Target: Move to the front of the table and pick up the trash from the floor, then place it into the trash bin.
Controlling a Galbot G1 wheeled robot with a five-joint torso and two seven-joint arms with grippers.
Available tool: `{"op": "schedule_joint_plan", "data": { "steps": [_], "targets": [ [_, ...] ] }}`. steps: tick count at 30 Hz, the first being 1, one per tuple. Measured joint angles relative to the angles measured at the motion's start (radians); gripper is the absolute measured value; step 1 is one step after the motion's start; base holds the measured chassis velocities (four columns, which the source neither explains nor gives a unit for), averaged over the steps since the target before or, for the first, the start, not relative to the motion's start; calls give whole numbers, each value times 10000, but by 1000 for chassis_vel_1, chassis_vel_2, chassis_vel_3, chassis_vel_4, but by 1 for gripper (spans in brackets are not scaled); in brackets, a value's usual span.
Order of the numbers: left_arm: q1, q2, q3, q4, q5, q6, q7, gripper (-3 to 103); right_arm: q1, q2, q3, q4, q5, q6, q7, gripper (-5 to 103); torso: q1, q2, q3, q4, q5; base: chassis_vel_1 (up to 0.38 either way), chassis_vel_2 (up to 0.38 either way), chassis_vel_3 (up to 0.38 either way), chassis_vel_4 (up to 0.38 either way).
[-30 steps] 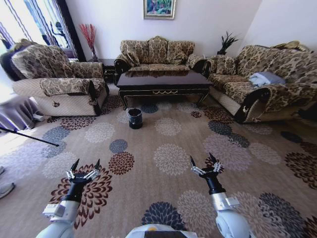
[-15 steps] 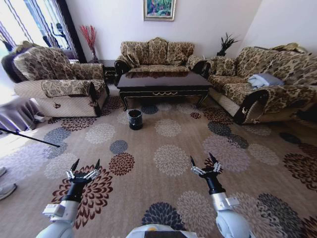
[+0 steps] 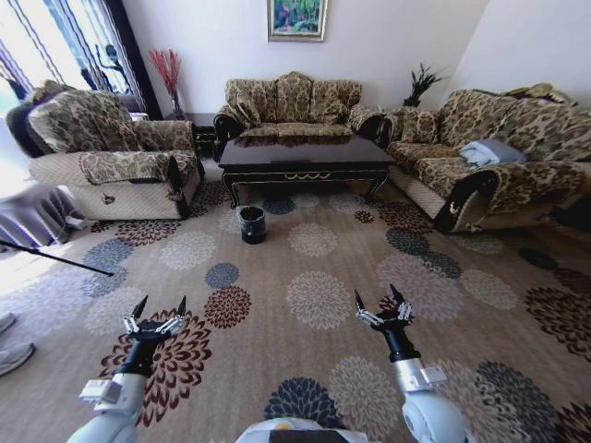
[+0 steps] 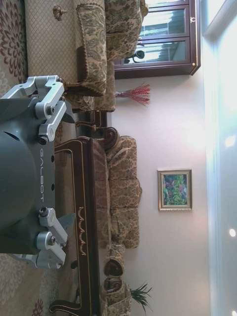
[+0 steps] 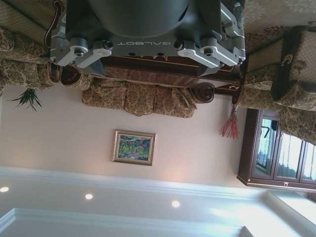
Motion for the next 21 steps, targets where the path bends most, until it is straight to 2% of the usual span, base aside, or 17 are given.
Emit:
{"op": "schedule_joint_plan", "data": {
  "steps": [21],
  "targets": [
    [0, 0, 0, 0, 0, 0, 0, 100, 0, 0, 0, 0, 0, 0, 0, 100, 425, 981, 555, 0, 0, 0, 0, 0, 0]
  ]
}}
